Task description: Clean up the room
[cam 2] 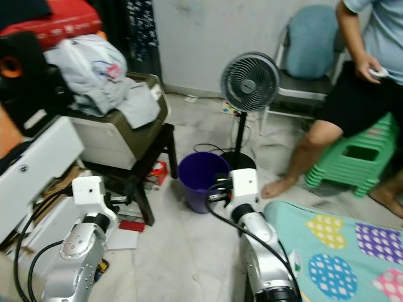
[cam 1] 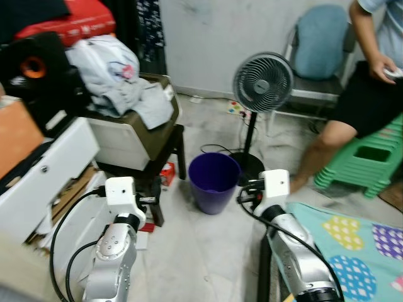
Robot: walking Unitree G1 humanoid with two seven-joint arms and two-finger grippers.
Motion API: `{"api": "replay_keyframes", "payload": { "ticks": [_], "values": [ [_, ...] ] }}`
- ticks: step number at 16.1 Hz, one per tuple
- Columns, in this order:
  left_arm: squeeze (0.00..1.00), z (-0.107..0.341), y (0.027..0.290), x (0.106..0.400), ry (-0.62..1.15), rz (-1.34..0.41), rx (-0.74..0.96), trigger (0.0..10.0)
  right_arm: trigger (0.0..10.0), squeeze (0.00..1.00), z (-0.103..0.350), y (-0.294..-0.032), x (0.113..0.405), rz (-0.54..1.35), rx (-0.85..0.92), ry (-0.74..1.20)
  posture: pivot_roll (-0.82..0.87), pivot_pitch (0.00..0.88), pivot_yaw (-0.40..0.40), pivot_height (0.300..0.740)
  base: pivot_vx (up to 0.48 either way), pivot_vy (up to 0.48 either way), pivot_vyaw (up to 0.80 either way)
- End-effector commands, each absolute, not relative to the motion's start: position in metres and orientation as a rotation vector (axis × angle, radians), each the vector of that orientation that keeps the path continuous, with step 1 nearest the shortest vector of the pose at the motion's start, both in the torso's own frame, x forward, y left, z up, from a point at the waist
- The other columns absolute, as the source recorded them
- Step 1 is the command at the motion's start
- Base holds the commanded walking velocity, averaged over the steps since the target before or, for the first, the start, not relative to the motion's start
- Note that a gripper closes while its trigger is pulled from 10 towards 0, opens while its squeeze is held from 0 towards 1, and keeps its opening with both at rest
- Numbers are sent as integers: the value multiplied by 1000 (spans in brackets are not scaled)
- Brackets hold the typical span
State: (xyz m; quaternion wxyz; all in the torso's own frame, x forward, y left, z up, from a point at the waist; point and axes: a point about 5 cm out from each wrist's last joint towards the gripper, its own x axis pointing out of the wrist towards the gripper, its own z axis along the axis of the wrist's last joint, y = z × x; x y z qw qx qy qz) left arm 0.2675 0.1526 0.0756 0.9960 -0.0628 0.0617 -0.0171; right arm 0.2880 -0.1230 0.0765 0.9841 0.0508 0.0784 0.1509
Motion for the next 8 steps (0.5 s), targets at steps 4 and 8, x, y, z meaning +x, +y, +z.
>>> {"api": "replay_keyframes", "payload": {
  "ticks": [4, 8],
  "values": [
    [0, 72, 153, 268, 155, -6, -126, 10000, 10000, 0, 76, -133, 291, 249, 91, 159, -84, 0, 1, 740, 0, 0, 0],
    [0, 73, 153, 269, 148, -5, -150, 10000, 10000, 0, 74, -134, 292, 234, 88, 175, -82, 0, -2, 740, 0, 0, -533]
  ]
}}
